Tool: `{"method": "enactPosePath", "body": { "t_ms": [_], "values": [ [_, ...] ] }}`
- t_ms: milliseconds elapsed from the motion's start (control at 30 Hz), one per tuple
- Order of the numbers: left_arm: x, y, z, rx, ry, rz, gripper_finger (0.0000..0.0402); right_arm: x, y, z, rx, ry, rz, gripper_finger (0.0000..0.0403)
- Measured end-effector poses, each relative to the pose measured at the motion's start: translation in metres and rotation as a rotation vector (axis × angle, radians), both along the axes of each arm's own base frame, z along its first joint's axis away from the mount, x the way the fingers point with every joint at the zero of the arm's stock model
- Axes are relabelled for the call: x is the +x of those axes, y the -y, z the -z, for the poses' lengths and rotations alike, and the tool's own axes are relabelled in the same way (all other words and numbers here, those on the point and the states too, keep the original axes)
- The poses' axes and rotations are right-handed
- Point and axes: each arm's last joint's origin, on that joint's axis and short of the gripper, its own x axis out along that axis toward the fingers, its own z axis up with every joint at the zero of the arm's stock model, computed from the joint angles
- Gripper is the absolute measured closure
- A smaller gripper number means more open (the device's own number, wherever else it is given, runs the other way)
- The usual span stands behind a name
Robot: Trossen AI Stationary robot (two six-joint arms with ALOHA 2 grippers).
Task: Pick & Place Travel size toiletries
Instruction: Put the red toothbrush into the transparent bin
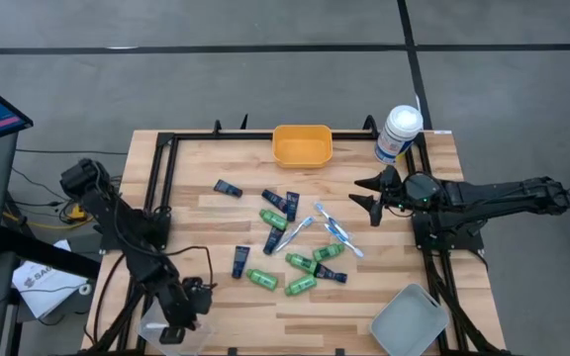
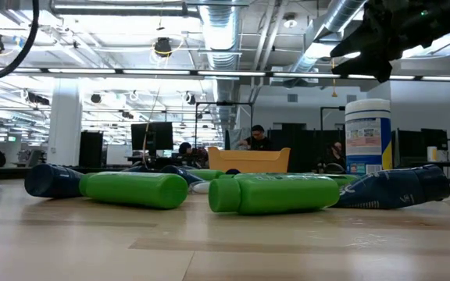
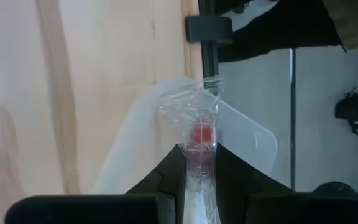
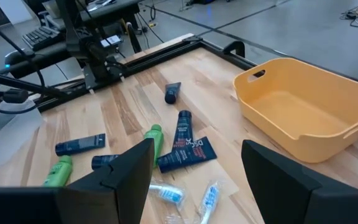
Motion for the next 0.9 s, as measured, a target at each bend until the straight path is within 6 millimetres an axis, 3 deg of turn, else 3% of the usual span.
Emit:
{"method": "enactPosePath", "body": {
  "t_ms": [500,900],
  "values": [
    [-0.0017,0.0037,0.0024,-0.025,-0.039,0.021,0.0351,0.0000,0.0000,0.0000,-0.002,-0.001,0.000,0.0168],
    [-0.0014,0.0043,0.0020,-0.032,-0.033,0.022,0.0316,0.0000,0.0000,0.0000,-0.002,-0.001,0.000,0.0168]
  ]
}}
